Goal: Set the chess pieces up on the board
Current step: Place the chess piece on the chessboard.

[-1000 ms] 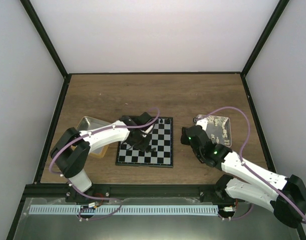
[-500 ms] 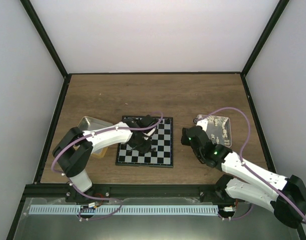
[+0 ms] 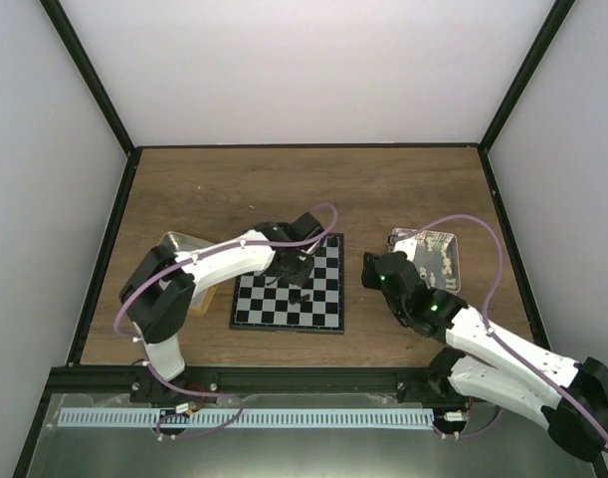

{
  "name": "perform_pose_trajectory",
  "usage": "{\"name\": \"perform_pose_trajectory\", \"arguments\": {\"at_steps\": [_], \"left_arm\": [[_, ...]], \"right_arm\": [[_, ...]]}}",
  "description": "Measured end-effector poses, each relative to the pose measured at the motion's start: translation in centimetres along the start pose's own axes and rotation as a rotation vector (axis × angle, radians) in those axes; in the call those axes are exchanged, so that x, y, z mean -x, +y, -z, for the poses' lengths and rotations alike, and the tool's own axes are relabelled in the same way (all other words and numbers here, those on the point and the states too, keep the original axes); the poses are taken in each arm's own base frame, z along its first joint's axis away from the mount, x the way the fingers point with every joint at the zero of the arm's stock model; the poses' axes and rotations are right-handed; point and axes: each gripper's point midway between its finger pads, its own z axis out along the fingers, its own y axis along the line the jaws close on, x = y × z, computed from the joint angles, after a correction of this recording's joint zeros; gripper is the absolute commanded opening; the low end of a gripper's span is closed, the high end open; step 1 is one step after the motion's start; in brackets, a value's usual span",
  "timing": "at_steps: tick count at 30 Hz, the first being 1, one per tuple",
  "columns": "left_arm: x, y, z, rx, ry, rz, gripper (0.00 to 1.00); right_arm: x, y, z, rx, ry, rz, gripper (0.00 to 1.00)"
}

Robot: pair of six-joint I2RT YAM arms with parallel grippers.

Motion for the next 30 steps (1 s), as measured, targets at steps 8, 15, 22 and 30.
{"name": "perform_pose_trajectory", "arguments": {"at_steps": [8, 15, 22, 30], "left_arm": [[5.5, -1.3, -1.0, -0.007, -0.060, 0.003, 0.06], [8.1, -0.3, -2.4, 0.013, -0.076, 0.046, 0.07], [8.8, 0.6, -3.2, 0.034, -0.075, 0.065, 0.10], [9.0, 0.9, -3.5, 0.051, -0.082, 0.067, 0.10]], "right_arm": [[0.0, -0.4, 0.5, 0.009, -0.015, -0.009, 0.45], [-0.2, -0.8, 0.6, 0.002, -0.014, -0.006, 0.45], [-0.2, -0.8, 0.6, 0.002, -0.015, -0.003, 0.44], [-0.3, -0.8, 0.6, 0.002, -0.014, -0.003, 0.44]]}}
